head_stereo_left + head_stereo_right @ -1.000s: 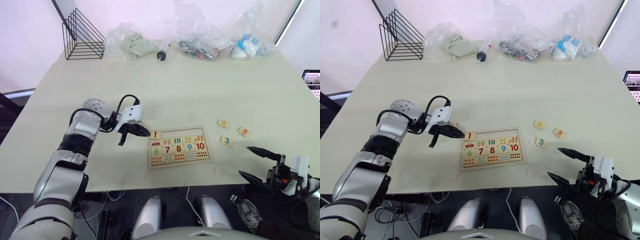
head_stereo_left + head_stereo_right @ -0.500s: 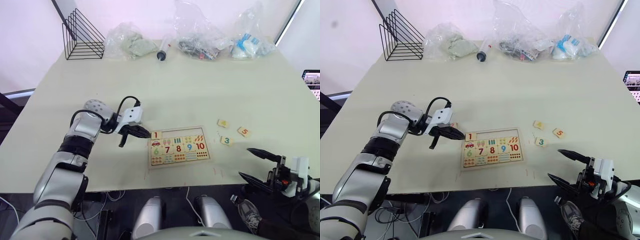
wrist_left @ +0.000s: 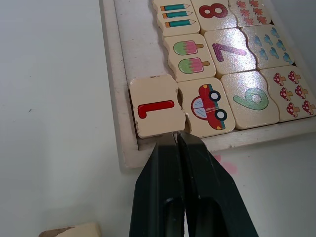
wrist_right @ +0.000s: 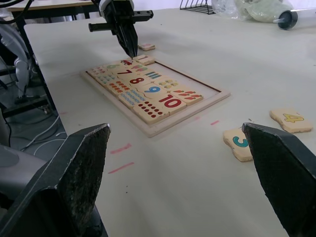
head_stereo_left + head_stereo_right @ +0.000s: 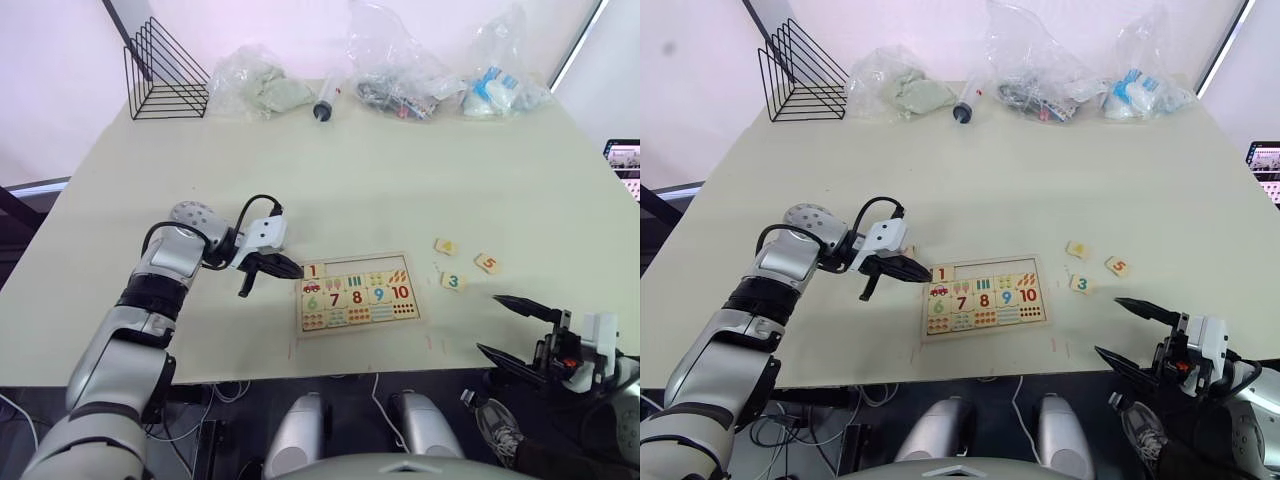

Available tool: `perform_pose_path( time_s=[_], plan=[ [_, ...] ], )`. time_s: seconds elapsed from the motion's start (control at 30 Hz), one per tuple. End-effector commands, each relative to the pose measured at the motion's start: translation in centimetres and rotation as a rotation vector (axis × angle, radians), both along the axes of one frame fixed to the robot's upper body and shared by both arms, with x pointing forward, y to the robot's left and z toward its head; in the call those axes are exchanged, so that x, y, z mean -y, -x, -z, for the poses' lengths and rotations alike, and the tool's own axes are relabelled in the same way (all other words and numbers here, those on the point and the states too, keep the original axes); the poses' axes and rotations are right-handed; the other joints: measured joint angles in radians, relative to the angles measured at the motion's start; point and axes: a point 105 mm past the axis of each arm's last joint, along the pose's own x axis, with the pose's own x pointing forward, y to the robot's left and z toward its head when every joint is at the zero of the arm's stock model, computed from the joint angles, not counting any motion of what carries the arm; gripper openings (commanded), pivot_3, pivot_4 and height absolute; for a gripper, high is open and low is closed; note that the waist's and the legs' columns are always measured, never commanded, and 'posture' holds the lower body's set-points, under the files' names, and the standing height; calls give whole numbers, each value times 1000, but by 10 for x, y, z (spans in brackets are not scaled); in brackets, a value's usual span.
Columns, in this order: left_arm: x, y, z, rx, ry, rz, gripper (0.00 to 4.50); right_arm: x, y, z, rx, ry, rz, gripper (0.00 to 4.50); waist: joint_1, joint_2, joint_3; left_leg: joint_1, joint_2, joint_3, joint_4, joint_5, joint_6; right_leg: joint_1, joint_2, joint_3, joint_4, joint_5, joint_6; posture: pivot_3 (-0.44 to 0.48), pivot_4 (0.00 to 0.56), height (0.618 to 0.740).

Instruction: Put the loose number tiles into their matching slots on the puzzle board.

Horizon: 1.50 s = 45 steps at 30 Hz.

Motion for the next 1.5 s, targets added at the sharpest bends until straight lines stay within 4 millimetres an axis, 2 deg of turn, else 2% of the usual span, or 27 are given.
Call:
perform_pose_path(
  time_s=[0.03,0.3,0.47,0.7,1.07,1.23,1.27,1.3,1.37,1.5],
  plan=[
    [-10,6,-1,-19,-24,6,80,2,0,-8,34,5,-7,4500,-1,0,0,0,0,0,0,0,0,0,0,0,0,0,0,0,150,740],
    [-21,9,-3,-23,-1,-42,80,2,1,-8,31,3,-9,4500,-2,0,0,0,1,0,0,0,0,0,1,0,0,0,0,0,150,740],
    [-25,9,-16,-19,103,-123,80,4,-2,-10,30,3,-10,4500,0,0,0,0,1,-1,0,0,0,0,1,0,0,0,0,0,150,740],
    [-33,20,-20,-19,190,-193,80,10,-5,-12,29,7,-3,4500,-1,0,0,0,2,-2,0,0,0,0,1,1,0,0,0,0,150,740],
    [-54,45,-20,10,433,-499,80,24,-15,-13,-1,30,74,4500,1,0,0,1,3,-4,0,0,0,0,-1,1,0,0,0,0,150,740],
    [-65,55,-16,77,468,-653,80,33,-16,-12,-21,30,146,4500,2,0,0,1,4,-4,-1,0,0,0,-4,1,0,0,0,0,150,740],
    [-67,56,-15,87,469,-672,611,35,-17,-12,-24,32,155,4500,4,0,0,1,3,-4,-1,0,0,0,-4,1,0,0,0,0,150,740],
    [-69,58,-15,88,477,-691,872,38,-17,-12,-22,37,173,4500,6,0,0,1,3,-4,-1,0,0,0,-4,1,0,0,0,0,150,740],
    [-72,62,-14,91,501,-727,1777,43,-17,-12,-27,39,196,4500,6,0,0,1,3,-4,-1,0,0,0,-4,0,0,0,0,0,150,740],
    [-89,79,-8,120,545,-843,3768,59,-12,-10,-59,49,250,4500,1,1,0,1,3,-3,-2,0,0,0,-6,1,-1,0,0,0,150,740]
  ],
)
